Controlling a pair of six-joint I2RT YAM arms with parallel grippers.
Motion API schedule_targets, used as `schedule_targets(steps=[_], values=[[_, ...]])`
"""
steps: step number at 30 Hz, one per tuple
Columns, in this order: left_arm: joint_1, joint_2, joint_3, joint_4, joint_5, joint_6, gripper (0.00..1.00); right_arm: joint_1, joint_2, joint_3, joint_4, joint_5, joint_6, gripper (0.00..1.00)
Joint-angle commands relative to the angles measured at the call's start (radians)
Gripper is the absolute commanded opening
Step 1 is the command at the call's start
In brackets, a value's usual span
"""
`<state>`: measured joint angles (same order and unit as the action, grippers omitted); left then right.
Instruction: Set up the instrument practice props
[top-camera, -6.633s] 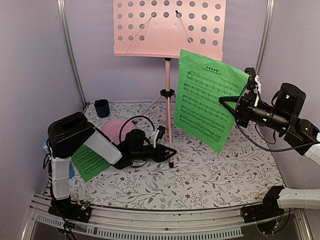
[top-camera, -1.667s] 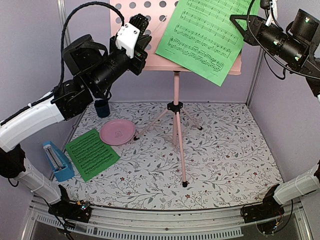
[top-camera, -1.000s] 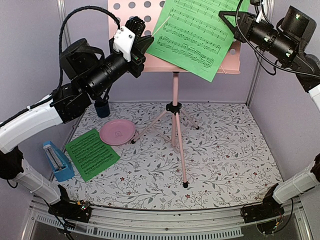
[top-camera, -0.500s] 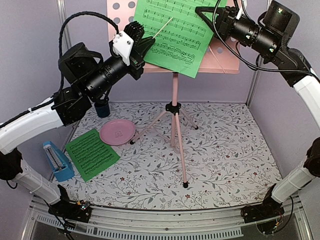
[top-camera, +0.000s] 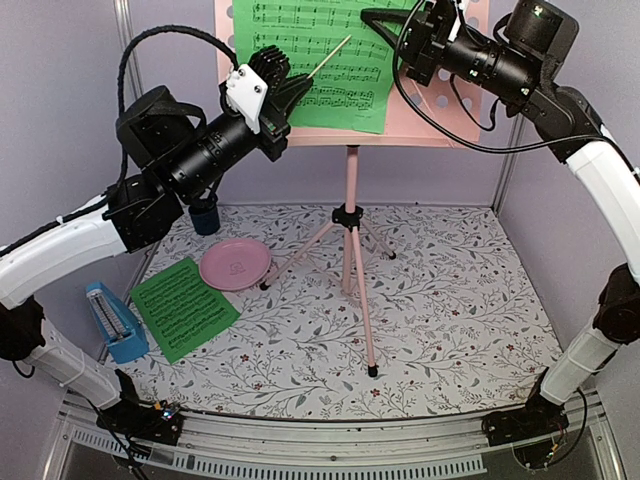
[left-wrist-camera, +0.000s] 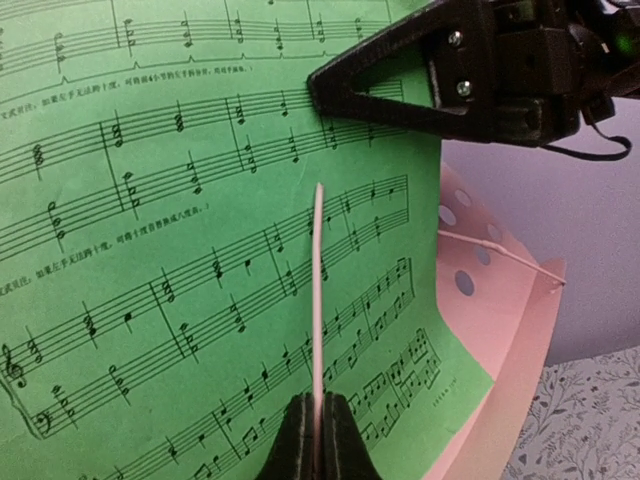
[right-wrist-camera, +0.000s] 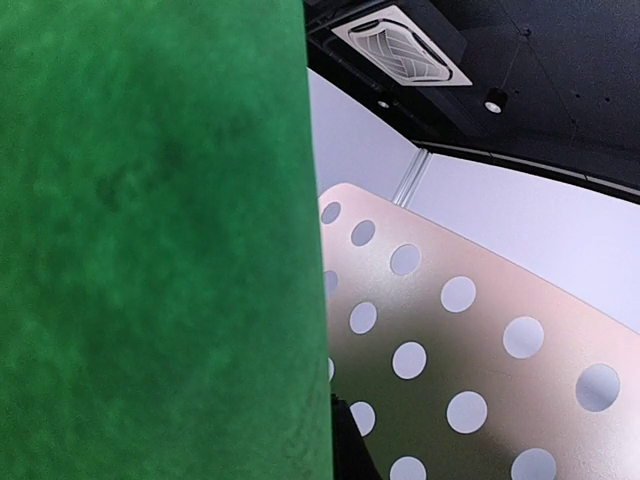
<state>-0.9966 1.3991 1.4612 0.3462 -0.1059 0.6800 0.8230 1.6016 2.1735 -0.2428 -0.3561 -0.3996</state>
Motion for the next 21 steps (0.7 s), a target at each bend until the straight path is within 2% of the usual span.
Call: schedule_targets(steps=[1, 14, 21], values=[[-0.006, -0.022, -0.002, 0.052, 0.067, 0.01, 0.0, 0.004, 0.033, 0.03, 0.007, -0.058, -0.056, 0.0], [-0.006, -0.016, 0.001, 0.054, 0.077, 0.011, 0.0, 0.004, 0.089, 0.039, 0.12, -0.052, 0.059, 0.0], [-0.004, -0.015, 0.001, 0.06, 0.078, 0.015, 0.0, 0.004, 0.108, 0.046, 0.152, -0.086, 0.066, 0.0]])
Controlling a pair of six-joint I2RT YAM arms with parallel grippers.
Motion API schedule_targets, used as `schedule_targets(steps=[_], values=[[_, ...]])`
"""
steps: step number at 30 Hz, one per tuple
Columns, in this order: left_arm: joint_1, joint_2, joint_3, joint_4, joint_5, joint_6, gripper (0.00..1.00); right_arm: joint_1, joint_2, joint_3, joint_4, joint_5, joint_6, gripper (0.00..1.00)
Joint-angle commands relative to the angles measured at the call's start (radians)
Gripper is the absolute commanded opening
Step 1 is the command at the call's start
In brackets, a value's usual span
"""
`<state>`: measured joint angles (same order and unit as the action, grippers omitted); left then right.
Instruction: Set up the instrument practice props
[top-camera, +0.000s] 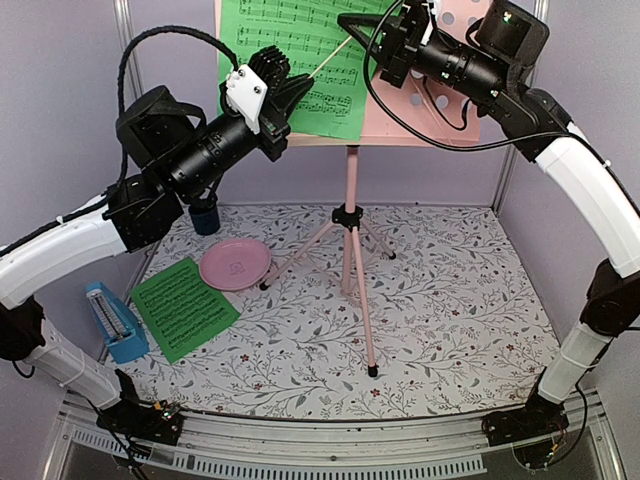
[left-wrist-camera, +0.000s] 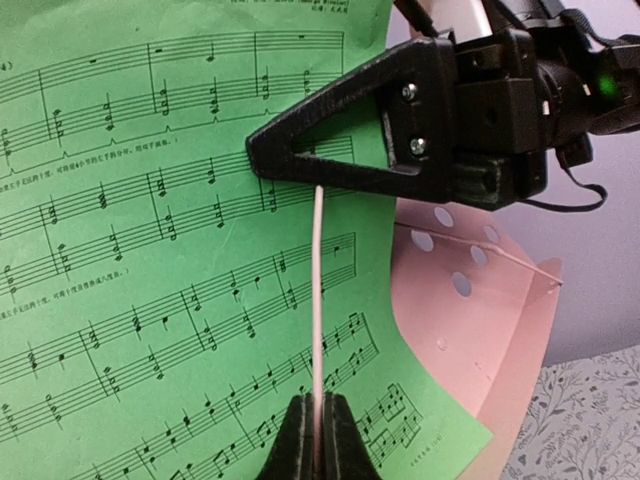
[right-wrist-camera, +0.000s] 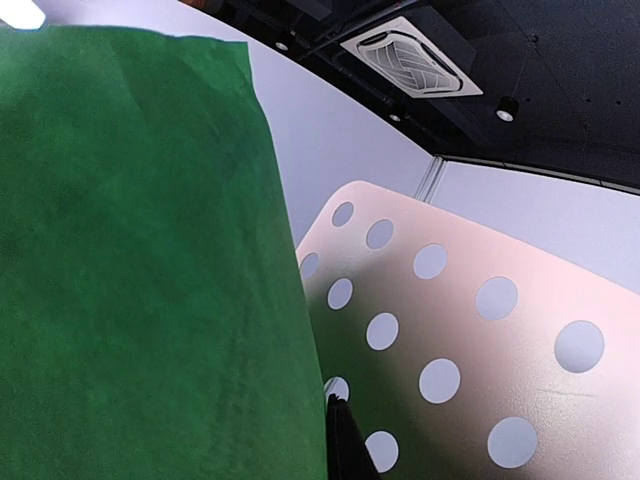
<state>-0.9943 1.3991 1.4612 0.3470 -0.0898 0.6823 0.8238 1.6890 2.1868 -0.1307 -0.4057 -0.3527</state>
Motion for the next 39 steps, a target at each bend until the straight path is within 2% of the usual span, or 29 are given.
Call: schedule_targets(steps=[1, 15, 23, 25, 32, 39], values=[[-0.007, -0.014, 0.001, 0.06, 0.063, 0.013, 0.0, 0.003, 0.029, 0.045, 0.034, -0.044, 0.019, 0.0], [-0.002, -0.012, -0.005, 0.062, 0.065, 0.011, 0.0, 0.005, 0.058, 0.087, -0.072, -0.068, -0.102, 0.0], [-0.003, -0.017, -0.008, 0.066, 0.061, 0.005, 0.0, 0.023, 0.072, 0.087, -0.054, -0.066, -0.1, 0.16], [-0.001, -0.019, -0.012, 0.067, 0.06, 0.004, 0.0, 0.027, 0.072, 0.087, -0.048, -0.06, -0.098, 0.25], [-0.001, -0.023, -0.021, 0.074, 0.056, 0.001, 0.0, 0.032, 0.069, 0.087, -0.03, -0.044, -0.091, 0.47], [-0.002, -0.022, -0.024, 0.081, 0.047, -0.003, 0.0, 0.032, 0.056, 0.085, -0.012, -0.021, -0.082, 0.62]])
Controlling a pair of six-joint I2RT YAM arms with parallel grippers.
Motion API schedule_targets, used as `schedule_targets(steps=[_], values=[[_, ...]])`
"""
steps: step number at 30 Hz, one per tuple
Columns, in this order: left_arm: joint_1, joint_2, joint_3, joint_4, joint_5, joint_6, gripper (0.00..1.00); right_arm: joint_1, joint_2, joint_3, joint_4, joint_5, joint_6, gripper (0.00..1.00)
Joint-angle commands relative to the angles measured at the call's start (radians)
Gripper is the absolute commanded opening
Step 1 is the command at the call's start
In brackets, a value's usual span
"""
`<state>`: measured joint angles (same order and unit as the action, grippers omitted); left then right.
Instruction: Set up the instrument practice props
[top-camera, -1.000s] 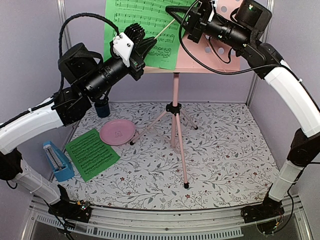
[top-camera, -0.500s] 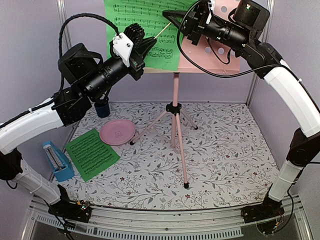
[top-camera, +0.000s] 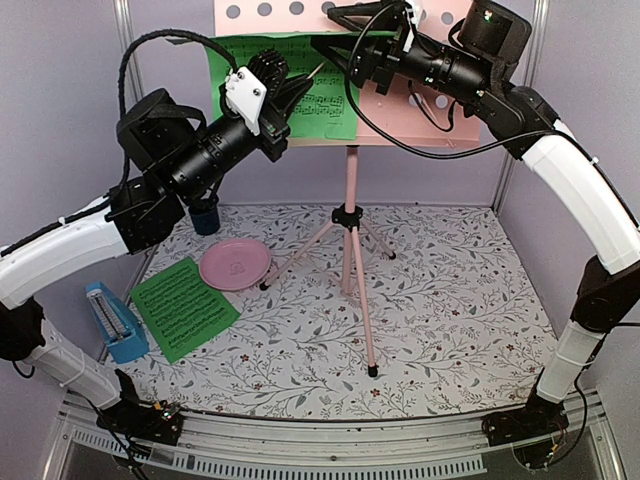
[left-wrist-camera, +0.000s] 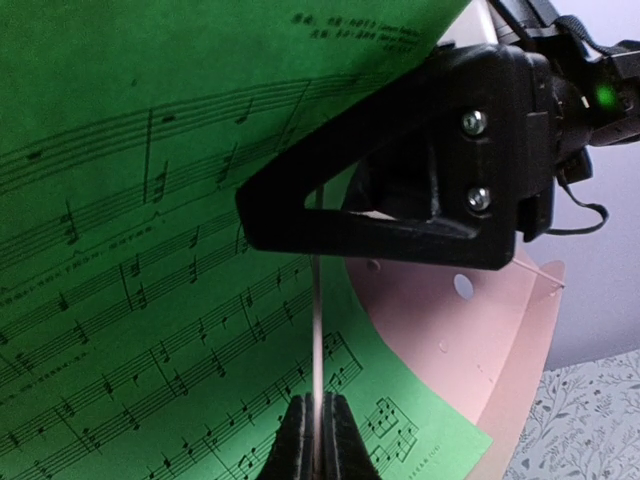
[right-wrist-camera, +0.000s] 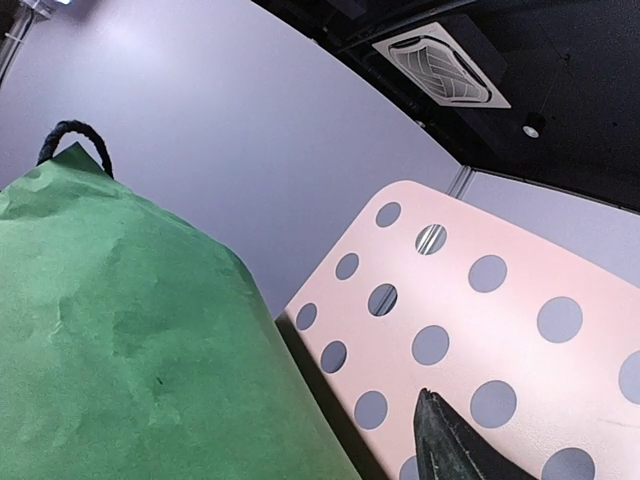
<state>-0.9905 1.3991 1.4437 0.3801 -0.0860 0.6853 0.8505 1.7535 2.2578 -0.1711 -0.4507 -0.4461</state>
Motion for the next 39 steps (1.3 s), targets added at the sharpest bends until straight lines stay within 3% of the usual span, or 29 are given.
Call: schedule_targets(steps=[1, 14, 29, 39], values=[[-0.006, -0.022, -0.007, 0.052, 0.038, -0.01, 0.0, 0.006, -0.01, 0.014, 0.032, 0.024, 0.016, 0.64], [-0.007, -0.014, -0.016, 0.092, -0.027, -0.041, 0.01, 0.006, -0.011, 0.007, 0.055, 0.006, 0.029, 0.69], [-0.023, -0.038, -0.033, 0.075, -0.021, -0.058, 0.55, 0.006, -0.014, 0.006, 0.081, 0.034, 0.044, 0.88], [-0.042, -0.074, 0.034, 0.016, 0.011, -0.155, 0.58, 0.007, -0.094, -0.101, 0.14, 0.092, 0.052, 0.99]])
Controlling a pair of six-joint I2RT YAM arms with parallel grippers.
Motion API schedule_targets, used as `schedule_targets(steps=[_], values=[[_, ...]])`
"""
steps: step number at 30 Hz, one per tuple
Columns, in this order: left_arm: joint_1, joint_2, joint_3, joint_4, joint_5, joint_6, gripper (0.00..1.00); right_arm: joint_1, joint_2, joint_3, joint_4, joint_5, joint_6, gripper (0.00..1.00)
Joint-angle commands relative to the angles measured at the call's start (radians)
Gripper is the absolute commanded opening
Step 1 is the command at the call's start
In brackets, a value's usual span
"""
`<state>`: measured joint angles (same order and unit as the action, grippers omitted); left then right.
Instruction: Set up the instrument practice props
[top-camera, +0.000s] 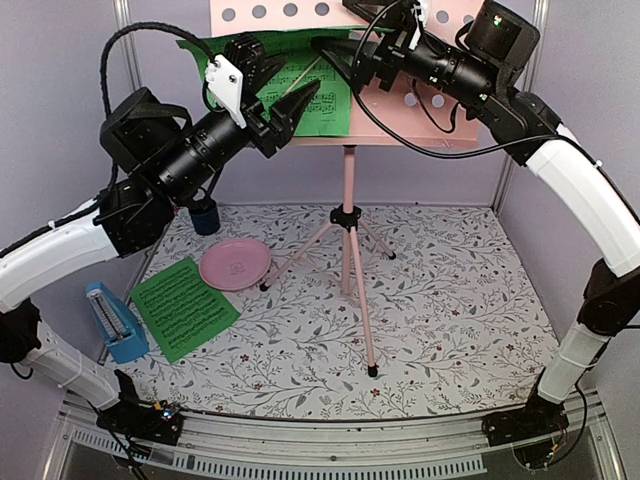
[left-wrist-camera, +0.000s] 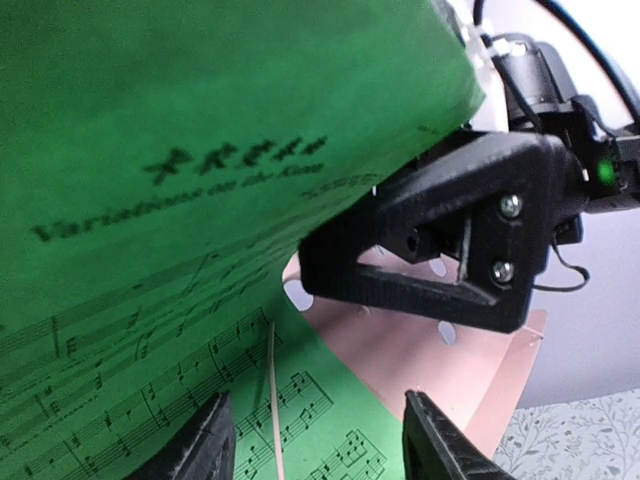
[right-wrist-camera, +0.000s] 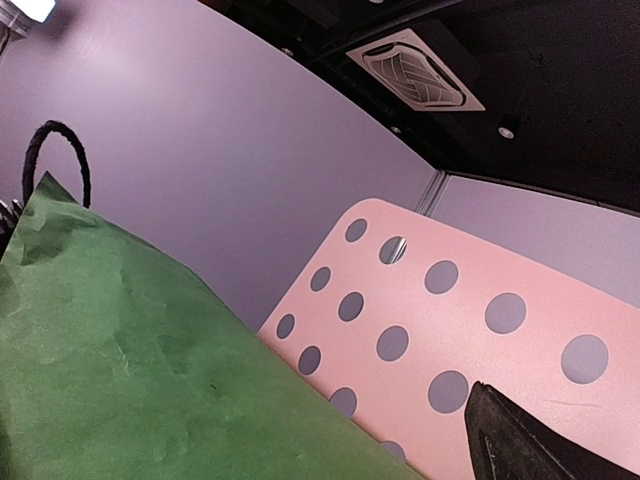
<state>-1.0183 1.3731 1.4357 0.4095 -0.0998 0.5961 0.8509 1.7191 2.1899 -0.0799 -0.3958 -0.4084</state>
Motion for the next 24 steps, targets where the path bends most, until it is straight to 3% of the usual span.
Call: schedule_targets(steps=[1, 10, 24], values=[[-0.014, -0.052, 0.044, -0.008, 0.028, -0.077, 0.59, 0.006, -0.068, -0.045, 0.051, 0.042, 0.018, 0.99], [0.005, 0.005, 0.162, 0.04, -0.055, -0.125, 0.62, 0.006, -0.183, -0.237, 0.137, 0.109, 0.036, 0.99], [0.092, 0.341, 0.677, -0.072, -0.288, -0.022, 0.64, 0.006, -0.336, -0.441, 0.204, 0.15, 0.083, 0.99]])
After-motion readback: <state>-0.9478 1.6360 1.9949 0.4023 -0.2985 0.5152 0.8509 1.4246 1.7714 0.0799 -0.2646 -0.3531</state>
